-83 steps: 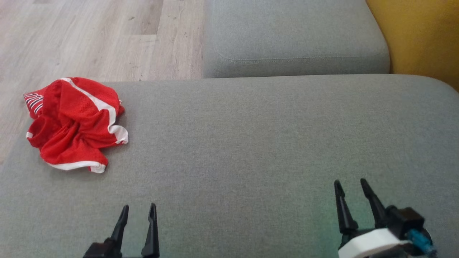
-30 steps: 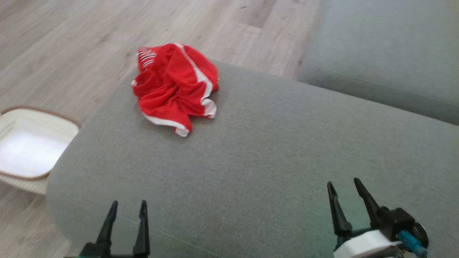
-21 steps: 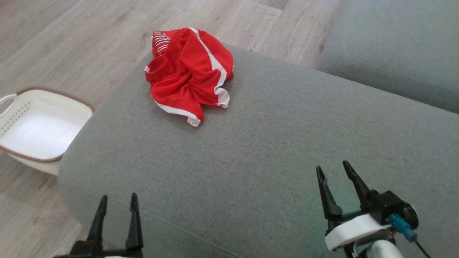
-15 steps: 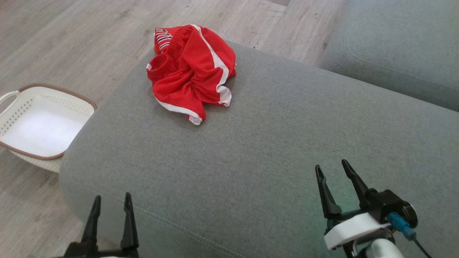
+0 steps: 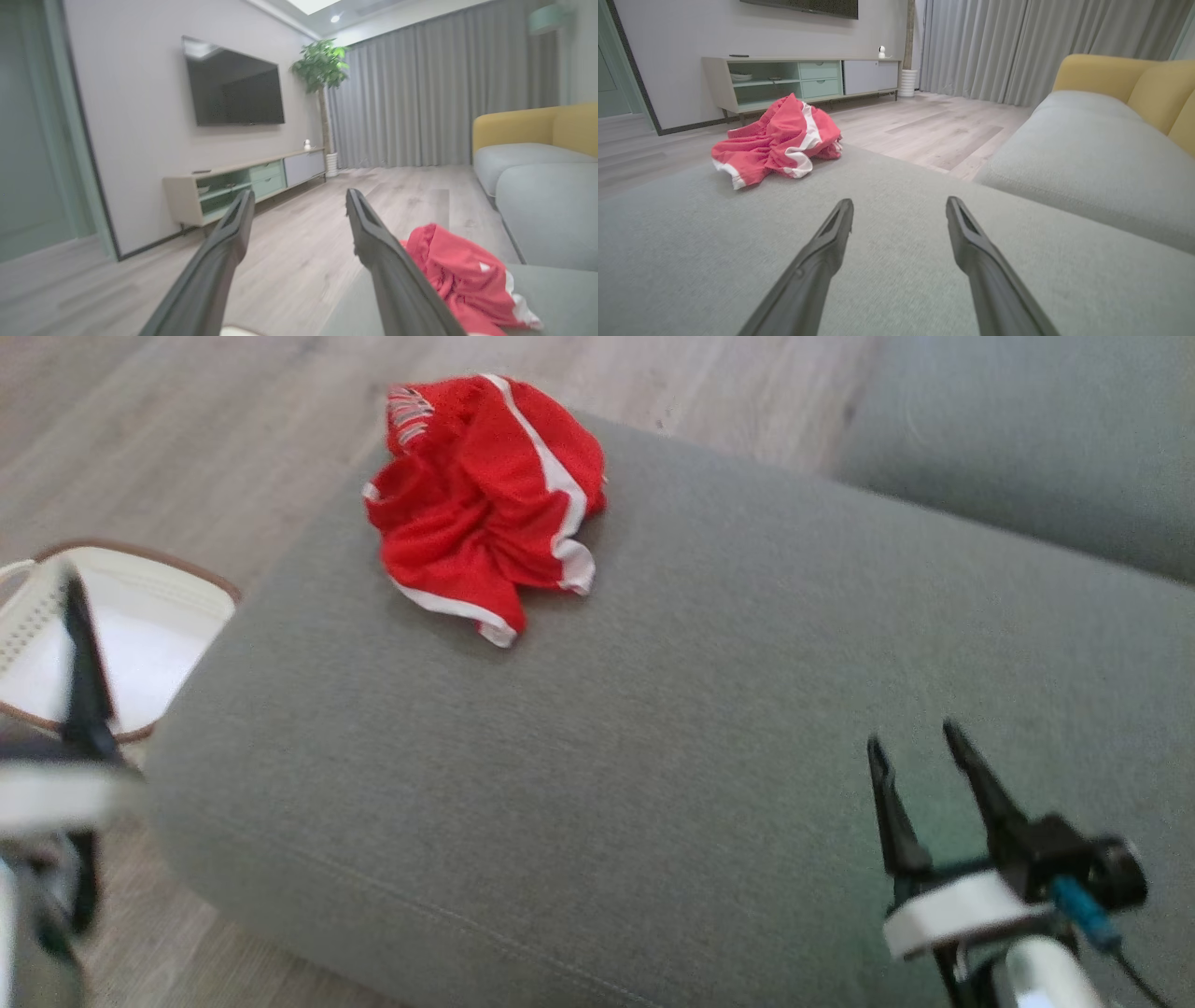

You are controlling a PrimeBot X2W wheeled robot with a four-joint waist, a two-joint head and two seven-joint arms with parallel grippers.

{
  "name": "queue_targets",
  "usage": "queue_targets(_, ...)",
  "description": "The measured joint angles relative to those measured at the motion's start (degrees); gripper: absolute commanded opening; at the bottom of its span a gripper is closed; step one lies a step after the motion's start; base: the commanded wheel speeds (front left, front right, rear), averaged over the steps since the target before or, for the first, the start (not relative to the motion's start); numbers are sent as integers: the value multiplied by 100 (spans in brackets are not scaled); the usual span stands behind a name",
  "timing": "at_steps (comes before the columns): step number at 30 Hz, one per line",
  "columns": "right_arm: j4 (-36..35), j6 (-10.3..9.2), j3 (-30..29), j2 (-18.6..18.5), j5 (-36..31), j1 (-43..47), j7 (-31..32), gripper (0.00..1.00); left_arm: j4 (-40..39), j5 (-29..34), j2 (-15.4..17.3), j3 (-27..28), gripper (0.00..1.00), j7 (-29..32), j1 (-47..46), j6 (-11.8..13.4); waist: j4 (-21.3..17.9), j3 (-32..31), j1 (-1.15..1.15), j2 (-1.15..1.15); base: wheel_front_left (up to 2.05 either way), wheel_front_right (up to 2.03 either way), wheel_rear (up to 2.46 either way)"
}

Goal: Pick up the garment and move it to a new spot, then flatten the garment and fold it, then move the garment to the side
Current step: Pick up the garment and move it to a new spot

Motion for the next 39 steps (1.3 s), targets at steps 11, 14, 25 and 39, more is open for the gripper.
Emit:
queue_targets(11, -829, 0, -18, -24, -569, -784, 430, 100, 1237, -492, 593, -177, 100, 980, -3232, -591, -864, 1114, 2, 0, 0, 0, 0)
queue_targets(14, -1063, 0, -53, -25, -664, -912, 532, 100, 1903, -775, 535, -231, 100, 1244, -3962, -657, -1133, 1471, 2, 0, 0, 0, 0)
queue_targets(25, -1802, 0, -330, -30, -911, -1074, 761, 100, 3961, -984, 407, -535, 100, 1555, -4882, -716, -1980, 2758, 2, 0, 0, 0, 0)
queue_targets(39, -1838, 0, -360, -31, -892, -1086, 730, 100, 5130, -878, 349, -717, 0, 1562, -5342, -481, -2327, 3241, 1, 0, 0, 0, 0)
